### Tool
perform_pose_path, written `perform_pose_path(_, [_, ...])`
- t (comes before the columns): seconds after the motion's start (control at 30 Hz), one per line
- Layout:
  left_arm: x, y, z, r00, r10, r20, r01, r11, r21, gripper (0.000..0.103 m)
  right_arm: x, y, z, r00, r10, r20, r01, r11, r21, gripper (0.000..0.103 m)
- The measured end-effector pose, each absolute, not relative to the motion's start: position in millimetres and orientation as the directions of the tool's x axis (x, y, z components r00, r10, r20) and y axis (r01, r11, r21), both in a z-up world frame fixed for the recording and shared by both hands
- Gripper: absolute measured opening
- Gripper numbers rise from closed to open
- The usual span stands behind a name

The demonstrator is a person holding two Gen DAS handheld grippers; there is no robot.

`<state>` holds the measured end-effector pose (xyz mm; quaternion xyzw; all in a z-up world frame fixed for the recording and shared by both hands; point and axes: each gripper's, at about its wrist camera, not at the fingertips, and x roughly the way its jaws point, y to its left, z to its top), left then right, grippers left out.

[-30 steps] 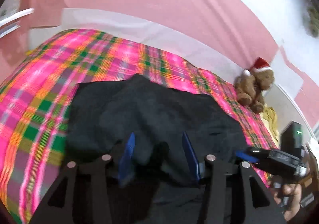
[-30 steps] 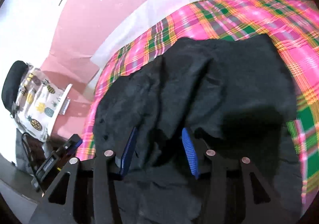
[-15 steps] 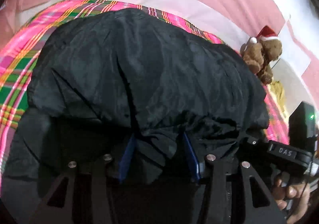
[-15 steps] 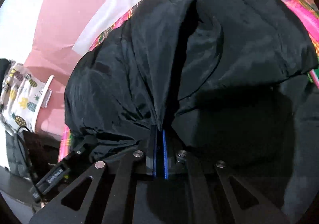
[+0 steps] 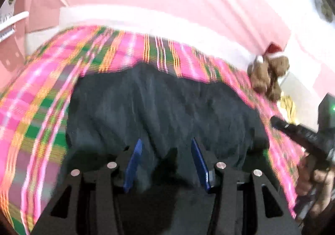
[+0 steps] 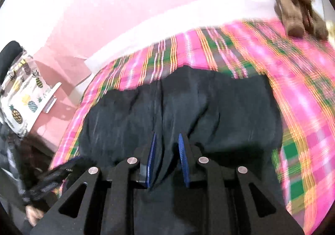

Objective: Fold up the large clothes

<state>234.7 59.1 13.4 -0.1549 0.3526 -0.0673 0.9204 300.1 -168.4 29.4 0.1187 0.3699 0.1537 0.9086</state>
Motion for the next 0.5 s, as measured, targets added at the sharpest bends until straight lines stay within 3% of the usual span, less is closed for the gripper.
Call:
perform_pose_path(0.13, [277,66,15,0.755,-0.185,-0.629,-0.017,0.954,-0.301,0.051,341,-165,34,0.696,0.333,-0.636,-0.195,0.94,0.28,0.022])
perform_pose_path(0.3, [299,75,-38,0.696,-0.154,-0.701,-0.06,0.961,-0.27,0.052,375,-175,-27,0.594,0.222,-0.774,-0.092,0.974,0.209,0.022])
perform_pose_path(0.5, [289,72,-39,0.707,-0.151,-0.691,-0.049,0.964,-0.261,0.051,365,-195,-52,0.591,0.273,-0.759,-0.101,0.959,0.266,0.022])
